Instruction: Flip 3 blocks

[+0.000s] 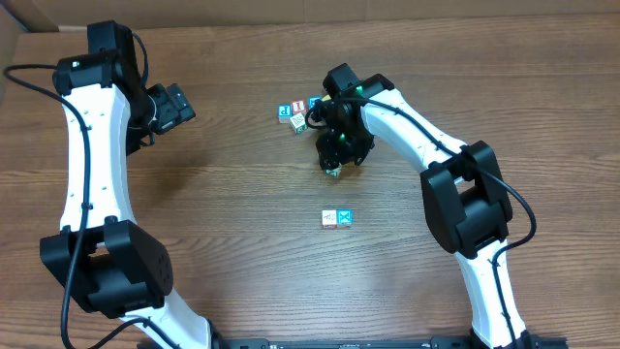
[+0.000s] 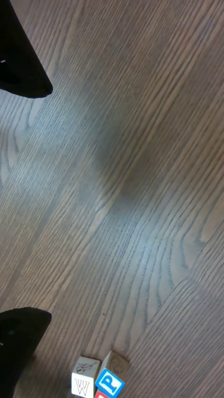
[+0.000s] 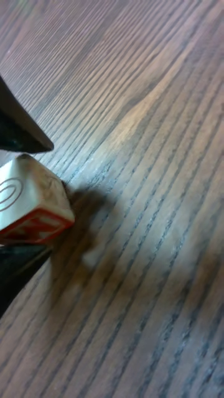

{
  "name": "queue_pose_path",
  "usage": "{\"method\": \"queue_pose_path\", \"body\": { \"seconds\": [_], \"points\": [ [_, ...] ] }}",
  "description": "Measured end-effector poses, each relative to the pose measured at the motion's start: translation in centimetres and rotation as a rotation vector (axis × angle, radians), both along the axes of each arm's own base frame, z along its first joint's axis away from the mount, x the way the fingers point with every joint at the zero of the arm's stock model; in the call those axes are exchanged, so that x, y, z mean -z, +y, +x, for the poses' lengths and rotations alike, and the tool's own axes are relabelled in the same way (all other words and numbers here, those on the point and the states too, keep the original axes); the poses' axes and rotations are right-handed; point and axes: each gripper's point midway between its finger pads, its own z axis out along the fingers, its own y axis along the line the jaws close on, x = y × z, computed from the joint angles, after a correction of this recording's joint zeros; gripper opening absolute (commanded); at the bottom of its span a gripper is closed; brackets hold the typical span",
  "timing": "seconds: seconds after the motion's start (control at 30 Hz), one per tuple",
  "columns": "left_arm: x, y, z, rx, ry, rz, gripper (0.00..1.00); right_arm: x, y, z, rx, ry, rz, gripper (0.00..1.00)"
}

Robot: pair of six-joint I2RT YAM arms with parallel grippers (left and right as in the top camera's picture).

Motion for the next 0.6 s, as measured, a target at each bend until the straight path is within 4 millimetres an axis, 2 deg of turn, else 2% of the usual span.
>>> {"method": "queue_pose_path", "body": {
  "seconds": [0.1, 0.23, 0.27, 0.33, 0.4, 0.6],
  "points": [
    [0.00, 0.00, 0.00, 0.000, 0.000, 0.000, 1.00, -0.03, 0.10, 0.07, 0.013, 0.002, 0.004, 0.37],
    [0.01, 0.00, 0.00, 0.000, 0.000, 0.000, 1.00, -0.04, 0.14, 0.03, 0.021, 0.007, 0.006, 0.38],
    [0.00, 0.00, 0.00, 0.000, 0.000, 0.000, 1.00, -0.04, 0.13, 0.03, 0.024, 0.008, 0.005, 0.40],
    [0.00, -0.01, 0.00, 0.000, 0.000, 0.000, 1.00, -0.04, 0.10, -0.06, 0.034, 0.015, 0.003, 0.52],
    [0.00, 0.00, 0.00, 0.000, 0.000, 0.000, 1.00, -0.08, -0.03, -0.29, 0.050, 0.031, -0.005, 0.57],
    [0.00, 0.00, 0.00, 0.000, 0.000, 0.000, 1.00, -0.86, -0.13, -0.47, 0.067, 0.049, -0.013, 0.59]
  ]
}}
